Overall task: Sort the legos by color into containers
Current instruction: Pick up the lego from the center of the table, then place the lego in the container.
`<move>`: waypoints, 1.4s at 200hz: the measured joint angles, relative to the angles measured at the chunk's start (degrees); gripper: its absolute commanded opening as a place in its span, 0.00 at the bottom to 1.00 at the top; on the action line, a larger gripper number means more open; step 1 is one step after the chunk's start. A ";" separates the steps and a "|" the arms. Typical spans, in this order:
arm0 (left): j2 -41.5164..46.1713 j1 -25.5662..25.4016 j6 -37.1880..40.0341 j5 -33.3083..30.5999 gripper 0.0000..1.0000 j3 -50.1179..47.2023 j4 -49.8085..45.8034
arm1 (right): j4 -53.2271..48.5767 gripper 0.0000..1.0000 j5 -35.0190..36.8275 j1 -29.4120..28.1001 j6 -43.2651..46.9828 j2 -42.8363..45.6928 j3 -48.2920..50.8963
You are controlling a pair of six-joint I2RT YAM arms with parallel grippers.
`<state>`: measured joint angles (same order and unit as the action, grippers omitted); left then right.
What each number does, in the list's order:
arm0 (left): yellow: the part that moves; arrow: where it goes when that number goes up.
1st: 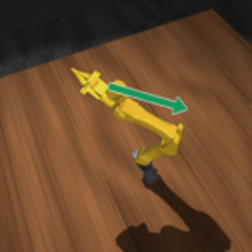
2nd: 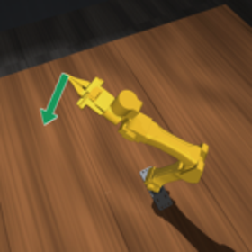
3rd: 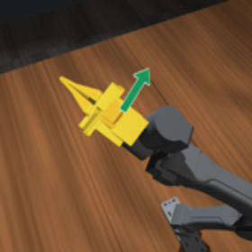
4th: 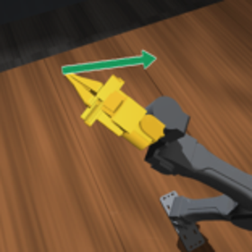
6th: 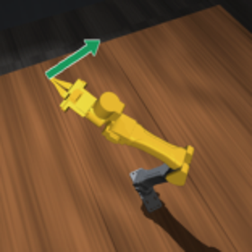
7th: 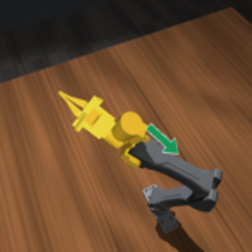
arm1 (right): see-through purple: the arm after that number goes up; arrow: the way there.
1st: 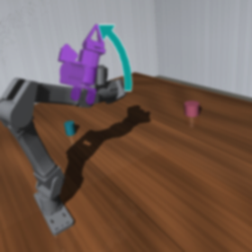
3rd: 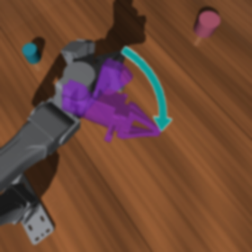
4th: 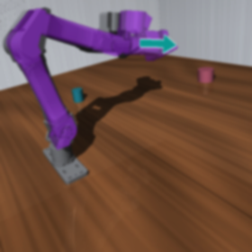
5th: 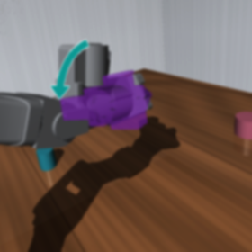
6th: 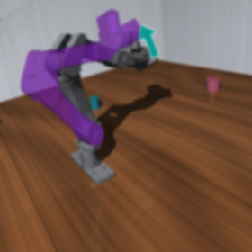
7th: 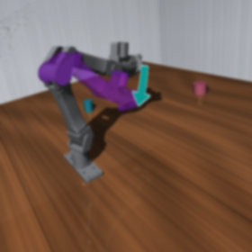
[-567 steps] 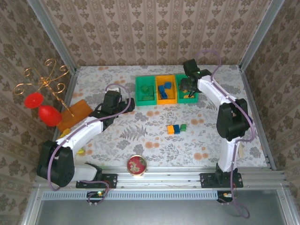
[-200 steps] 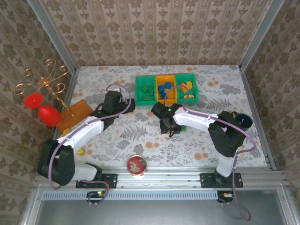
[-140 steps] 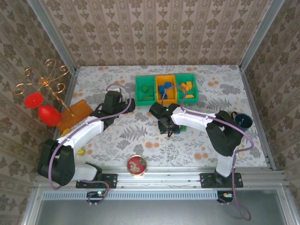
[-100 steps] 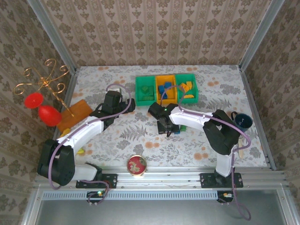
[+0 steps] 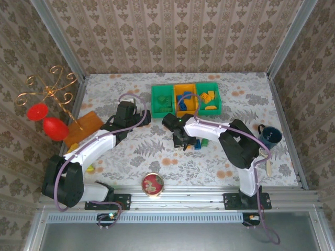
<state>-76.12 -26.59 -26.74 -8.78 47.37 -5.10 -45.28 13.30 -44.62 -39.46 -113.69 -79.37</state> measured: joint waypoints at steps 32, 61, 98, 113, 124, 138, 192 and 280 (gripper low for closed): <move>0.00 0.00 0.00 -0.22 1.00 0.00 -1.22 | 0.33 0.48 -0.22 0.11 0.68 -1.38 -0.42; 0.02 0.00 0.00 -0.22 1.00 0.00 -1.79 | 0.61 0.38 -0.66 0.11 0.81 -1.44 -0.52; 0.02 0.00 0.00 -0.20 1.00 0.00 -1.95 | 0.96 0.27 -1.03 0.28 1.38 -1.33 -0.52; 0.02 0.00 0.00 -0.20 1.00 0.00 -1.97 | 1.03 0.24 -1.27 0.57 1.46 -1.11 -0.52; 0.02 0.00 0.00 -0.20 1.00 0.00 -1.97 | 1.20 0.23 -1.31 0.85 1.55 -0.68 -0.50; 0.02 0.00 0.00 -0.22 1.00 0.00 -1.97 | 1.44 0.22 -1.33 1.36 1.60 0.39 -0.50; 0.02 0.00 0.04 -0.20 1.00 0.00 -1.95 | 1.88 0.21 -1.22 6.25 3.26 8.79 -0.50; 0.00 -2.62 3.28 0.02 1.00 0.02 -1.66 | 4.98 0.22 -0.15 23.96 9.35 15.13 -2.95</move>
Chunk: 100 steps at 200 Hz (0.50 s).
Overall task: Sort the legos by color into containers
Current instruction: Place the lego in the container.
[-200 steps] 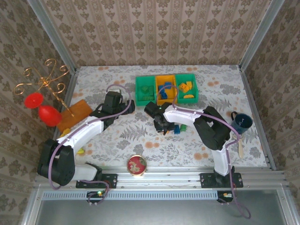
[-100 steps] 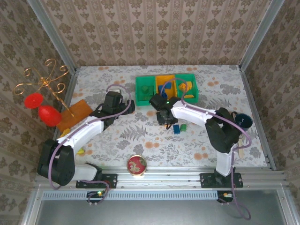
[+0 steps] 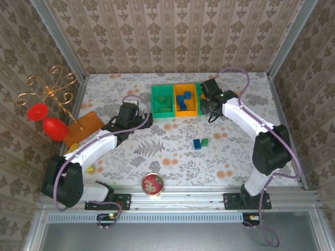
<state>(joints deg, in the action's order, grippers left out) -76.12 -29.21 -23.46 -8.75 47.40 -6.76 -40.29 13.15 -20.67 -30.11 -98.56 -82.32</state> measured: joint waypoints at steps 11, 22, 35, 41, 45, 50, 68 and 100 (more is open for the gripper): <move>0.00 -0.83 0.83 0.02 1.00 0.02 0.11 | 0.13 0.22 0.07 1.16 0.59 -1.29 -2.16; 0.00 -1.68 1.79 0.09 1.00 0.02 0.44 | 0.39 0.23 0.11 2.14 1.29 -2.93 -4.46; 0.00 -2.64 3.02 0.42 1.00 0.04 0.96 | 0.76 0.24 0.15 3.26 1.92 -5.51 -7.56; -0.02 -3.02 3.54 0.63 1.00 0.07 1.16 | 0.87 0.25 0.15 3.69 2.10 -6.75 -8.94; -0.02 -3.32 3.91 0.76 1.00 0.07 1.29 | 0.94 0.26 0.17 4.00 2.23 -7.69 -9.94; -0.02 -3.65 4.37 0.90 1.00 0.09 1.38 | 0.92 0.26 0.17 4.35 2.56 -8.83 -11.13; -0.02 -4.76 6.05 1.29 1.00 0.09 1.86 | 1.09 0.28 0.11 5.38 3.19 -13.03 -15.08; -0.02 -6.86 9.05 1.51 1.00 0.09 2.71 | 1.03 0.35 -1.11 6.64 3.41 -18.93 -20.46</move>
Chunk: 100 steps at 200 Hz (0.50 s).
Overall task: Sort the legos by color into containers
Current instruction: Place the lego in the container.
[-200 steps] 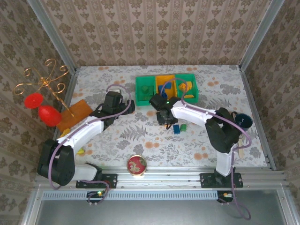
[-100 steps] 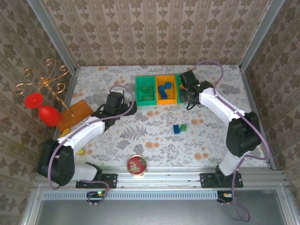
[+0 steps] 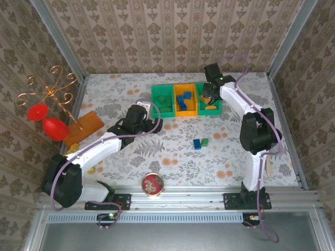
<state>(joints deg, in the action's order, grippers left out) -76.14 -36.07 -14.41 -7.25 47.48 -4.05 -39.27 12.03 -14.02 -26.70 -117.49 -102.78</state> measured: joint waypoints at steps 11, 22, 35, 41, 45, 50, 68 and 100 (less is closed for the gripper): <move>0.00 -0.74 0.96 0.02 1.00 0.00 0.15 | -0.07 0.38 -0.55 0.28 0.02 -1.31 -1.09; 0.00 -1.49 1.86 0.07 1.00 0.00 0.44 | -0.09 0.40 -1.05 0.39 -0.04 -2.21 -1.70; 0.00 -2.27 2.82 0.11 1.00 0.00 0.70 | -0.15 0.43 -1.99 0.48 -0.02 -2.73 -1.79; 0.00 -2.62 3.30 0.24 1.00 0.00 0.76 | -0.17 0.44 -2.32 0.48 -0.02 -2.91 -1.79; 0.00 -2.78 3.63 0.31 1.00 0.00 0.79 | -0.15 0.45 -2.60 0.48 0.00 -2.97 -1.79; 0.00 -2.99 4.00 0.50 1.00 0.00 0.90 | -0.17 0.46 -2.91 0.48 -0.02 -3.02 -1.79; -0.24 -3.72 5.20 1.07 1.00 0.02 1.25 | -0.13 0.50 -3.93 0.55 -0.02 -3.02 -1.79; -1.86 -4.79 7.23 2.71 1.00 0.17 2.01 | -0.15 0.51 -5.27 0.74 -0.02 -3.02 -1.79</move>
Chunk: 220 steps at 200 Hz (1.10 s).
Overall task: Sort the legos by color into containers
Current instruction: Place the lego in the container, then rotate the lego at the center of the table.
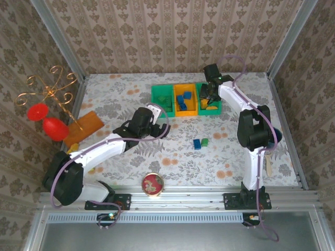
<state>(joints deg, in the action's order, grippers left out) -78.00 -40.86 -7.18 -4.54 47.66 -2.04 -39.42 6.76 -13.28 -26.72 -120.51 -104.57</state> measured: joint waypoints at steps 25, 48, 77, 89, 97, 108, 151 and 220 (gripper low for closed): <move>-1.27 -1.03 1.55 1.79 1.00 0.57 0.11 | 0.02 0.53 -0.44 0.13 0.02 0.04 0.15; -2.27 -1.84 2.97 4.00 1.00 1.33 0.42 | 0.11 0.56 -0.98 0.15 0.02 1.55 2.16; -4.39 -2.43 3.32 5.68 0.99 3.61 0.26 | 0.22 0.62 -1.20 0.15 -0.04 6.40 7.30; -5.75 -2.64 2.80 5.62 0.99 5.60 -0.92 | 0.55 0.65 -1.09 0.15 -0.07 9.25 9.77; -7.04 -2.91 1.99 5.46 0.99 7.39 -1.95 | 0.55 0.68 -0.92 0.15 -0.33 11.34 11.58; -8.85 -3.26 0.70 5.16 0.99 9.94 -3.39 | 0.79 0.71 -0.55 0.15 -0.31 14.27 14.25; -16.87 -7.13 -4.28 3.82 1.00 19.80 -10.38 | 1.01 0.84 3.34 0.15 -1.29 24.48 23.63; -30.75 -13.81 -6.58 2.89 1.00 32.72 -21.40 | 0.13 1.00 8.98 0.15 -3.23 33.55 33.27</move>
<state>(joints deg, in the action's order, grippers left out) -108.75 -54.68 -13.76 -1.65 80.38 -23.44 -39.29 15.75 -13.13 -29.95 -86.96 -71.31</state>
